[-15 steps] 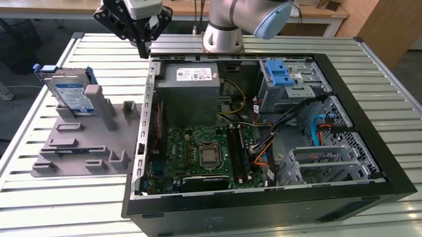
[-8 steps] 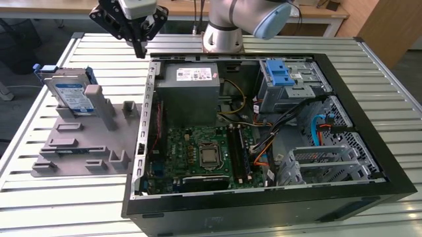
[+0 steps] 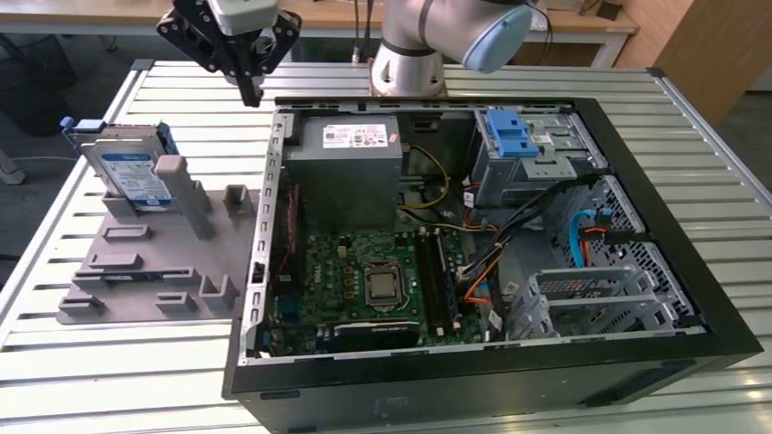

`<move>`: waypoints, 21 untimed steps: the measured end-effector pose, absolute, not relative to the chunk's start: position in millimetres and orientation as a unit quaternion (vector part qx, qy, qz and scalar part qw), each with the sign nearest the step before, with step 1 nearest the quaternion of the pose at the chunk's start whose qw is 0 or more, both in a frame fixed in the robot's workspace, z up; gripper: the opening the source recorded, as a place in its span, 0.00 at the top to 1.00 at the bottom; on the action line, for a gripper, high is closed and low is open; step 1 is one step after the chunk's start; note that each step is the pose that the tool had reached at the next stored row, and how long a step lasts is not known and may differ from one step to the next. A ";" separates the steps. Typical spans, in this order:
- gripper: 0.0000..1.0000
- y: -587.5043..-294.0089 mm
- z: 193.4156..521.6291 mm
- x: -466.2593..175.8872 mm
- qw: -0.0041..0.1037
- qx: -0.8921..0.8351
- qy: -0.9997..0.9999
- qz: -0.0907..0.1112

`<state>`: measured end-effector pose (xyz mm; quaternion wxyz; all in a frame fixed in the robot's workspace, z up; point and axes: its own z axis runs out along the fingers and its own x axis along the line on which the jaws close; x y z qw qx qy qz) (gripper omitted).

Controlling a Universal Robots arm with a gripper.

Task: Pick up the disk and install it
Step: 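Reach for the disk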

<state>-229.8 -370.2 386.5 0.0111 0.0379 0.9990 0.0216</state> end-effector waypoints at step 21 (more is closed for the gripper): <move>0.89 -368.0 384.6 -245.3 0.011 0.038 0.999 0.022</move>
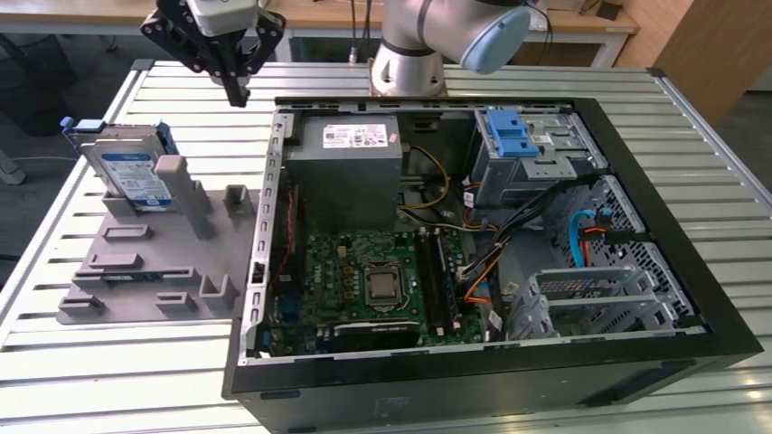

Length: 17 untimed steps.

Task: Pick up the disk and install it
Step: 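Reach for the disk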

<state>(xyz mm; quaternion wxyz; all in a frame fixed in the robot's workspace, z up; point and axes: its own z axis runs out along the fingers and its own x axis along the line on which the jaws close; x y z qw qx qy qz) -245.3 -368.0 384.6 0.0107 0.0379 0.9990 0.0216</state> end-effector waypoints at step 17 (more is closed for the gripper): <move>0.89 -366.3 383.0 -256.2 0.010 0.038 0.999 0.022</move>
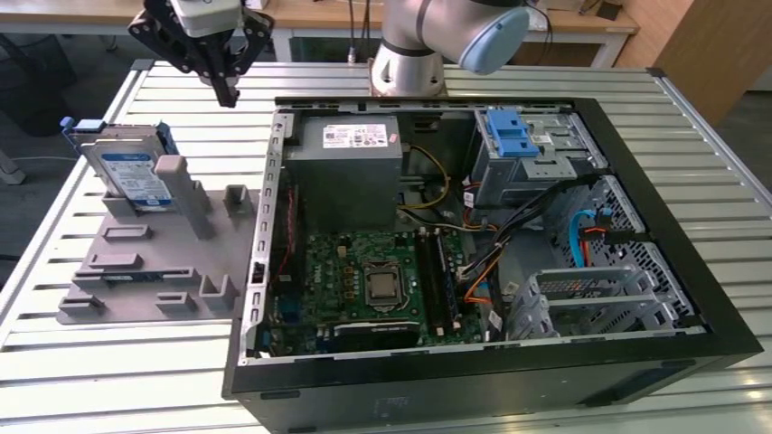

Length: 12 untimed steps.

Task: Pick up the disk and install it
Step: 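Reach for the disk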

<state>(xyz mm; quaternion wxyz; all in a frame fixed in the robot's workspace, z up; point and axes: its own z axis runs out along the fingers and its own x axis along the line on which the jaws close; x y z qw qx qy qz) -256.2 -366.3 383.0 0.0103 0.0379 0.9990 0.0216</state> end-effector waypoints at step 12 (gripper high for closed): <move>0.89 -365.3 382.1 -264.1 0.010 0.038 0.999 0.022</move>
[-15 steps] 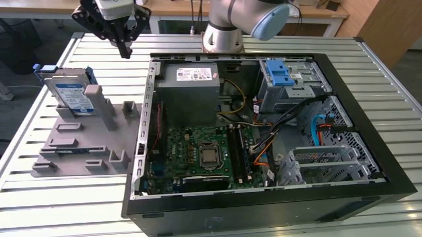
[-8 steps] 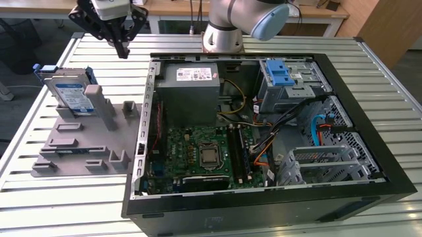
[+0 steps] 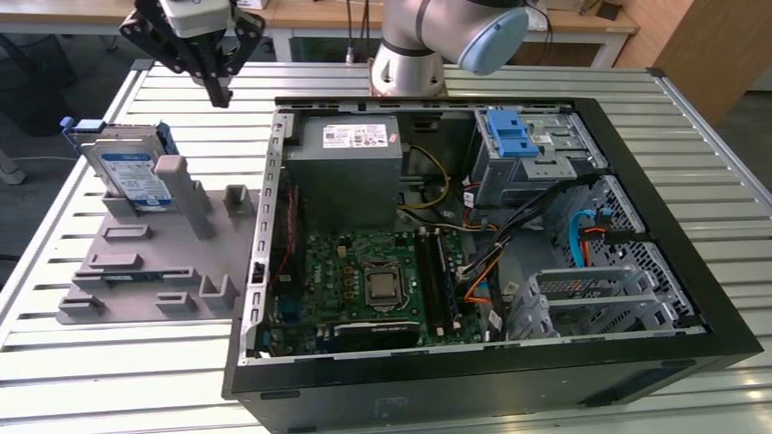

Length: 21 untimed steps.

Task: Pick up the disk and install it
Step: 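Reach for the disk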

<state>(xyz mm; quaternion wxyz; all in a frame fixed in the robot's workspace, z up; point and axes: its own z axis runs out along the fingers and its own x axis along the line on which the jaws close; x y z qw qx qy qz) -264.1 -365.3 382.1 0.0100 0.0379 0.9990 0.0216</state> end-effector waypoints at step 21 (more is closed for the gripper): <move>0.89 -365.8 381.0 -271.1 0.010 0.038 0.999 0.021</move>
